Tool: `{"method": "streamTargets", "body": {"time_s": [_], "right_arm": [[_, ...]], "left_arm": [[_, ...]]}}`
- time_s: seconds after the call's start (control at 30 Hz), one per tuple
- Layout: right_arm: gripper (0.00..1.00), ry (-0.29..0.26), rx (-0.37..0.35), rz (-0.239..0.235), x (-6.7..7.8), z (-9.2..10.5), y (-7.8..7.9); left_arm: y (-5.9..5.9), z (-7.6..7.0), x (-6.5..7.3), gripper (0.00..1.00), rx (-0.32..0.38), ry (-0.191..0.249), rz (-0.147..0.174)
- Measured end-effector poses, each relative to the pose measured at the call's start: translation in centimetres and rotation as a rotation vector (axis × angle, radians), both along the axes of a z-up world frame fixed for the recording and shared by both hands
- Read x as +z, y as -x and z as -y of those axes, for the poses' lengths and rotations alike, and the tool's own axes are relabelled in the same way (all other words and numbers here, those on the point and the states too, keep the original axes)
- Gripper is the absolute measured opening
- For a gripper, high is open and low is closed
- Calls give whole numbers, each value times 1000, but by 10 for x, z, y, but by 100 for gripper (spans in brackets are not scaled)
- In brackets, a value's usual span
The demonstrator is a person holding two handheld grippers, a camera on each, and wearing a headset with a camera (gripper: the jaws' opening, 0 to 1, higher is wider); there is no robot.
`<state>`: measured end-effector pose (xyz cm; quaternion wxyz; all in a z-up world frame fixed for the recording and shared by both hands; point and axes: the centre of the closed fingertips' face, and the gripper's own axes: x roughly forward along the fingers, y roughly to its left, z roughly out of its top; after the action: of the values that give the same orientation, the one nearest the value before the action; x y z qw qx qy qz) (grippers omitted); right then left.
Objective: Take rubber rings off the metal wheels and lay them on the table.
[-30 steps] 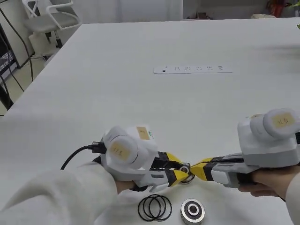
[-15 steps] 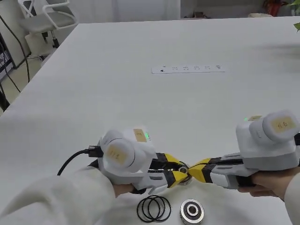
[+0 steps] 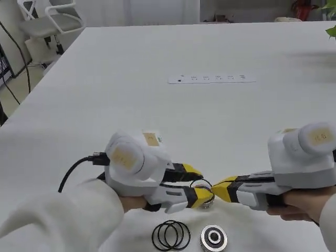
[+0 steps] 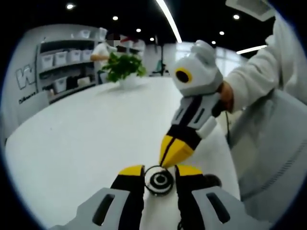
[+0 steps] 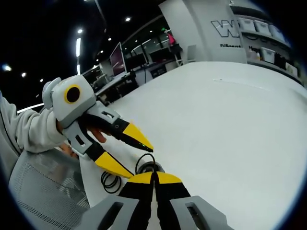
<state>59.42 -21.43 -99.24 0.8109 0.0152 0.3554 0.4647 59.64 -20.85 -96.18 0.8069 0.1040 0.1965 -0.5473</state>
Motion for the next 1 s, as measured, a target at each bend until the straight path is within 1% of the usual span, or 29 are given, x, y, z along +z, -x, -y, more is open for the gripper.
{"method": "streamTargets", "body": {"time_s": [0.07,0.1,0.13,0.23,0.3,0.33,0.4,0.47,0.53,0.7,0.77,0.9,1.0], "right_arm": [[0,-3,-5,2,2,1,0],[0,-5,-7,5,5,1,0],[0,-8,-10,6,6,1,0],[0,-21,-12,8,12,-1,0],[0,-23,-8,14,15,-2,2],[0,-27,-4,14,17,-4,3],[0,-32,4,18,20,-7,5],[0,-35,17,25,24,-10,8],[0,-38,26,31,27,-13,11],[0,-45,50,39,32,-19,16],[0,-47,62,43,34,-22,19],[0,-51,80,45,37,-27,24],[0,-53,97,40,37,-32,29]], "left_arm": [[0,-2,10,28,-5,5,18],[0,-3,12,28,-6,5,21],[0,-4,17,29,-6,8,27],[2,-7,30,31,-7,20,21],[5,-10,39,33,-11,16,37],[7,-12,45,35,-18,10,54],[10,-16,52,37,-20,5,64],[14,-24,57,42,-26,-9,64],[18,-33,64,46,-25,-17,85],[28,-57,74,51,-2,-28,94],[32,-66,78,53,15,-28,89],[41,-85,88,57,41,-25,111],[48,-96,93,63,49,-19,115]]}}
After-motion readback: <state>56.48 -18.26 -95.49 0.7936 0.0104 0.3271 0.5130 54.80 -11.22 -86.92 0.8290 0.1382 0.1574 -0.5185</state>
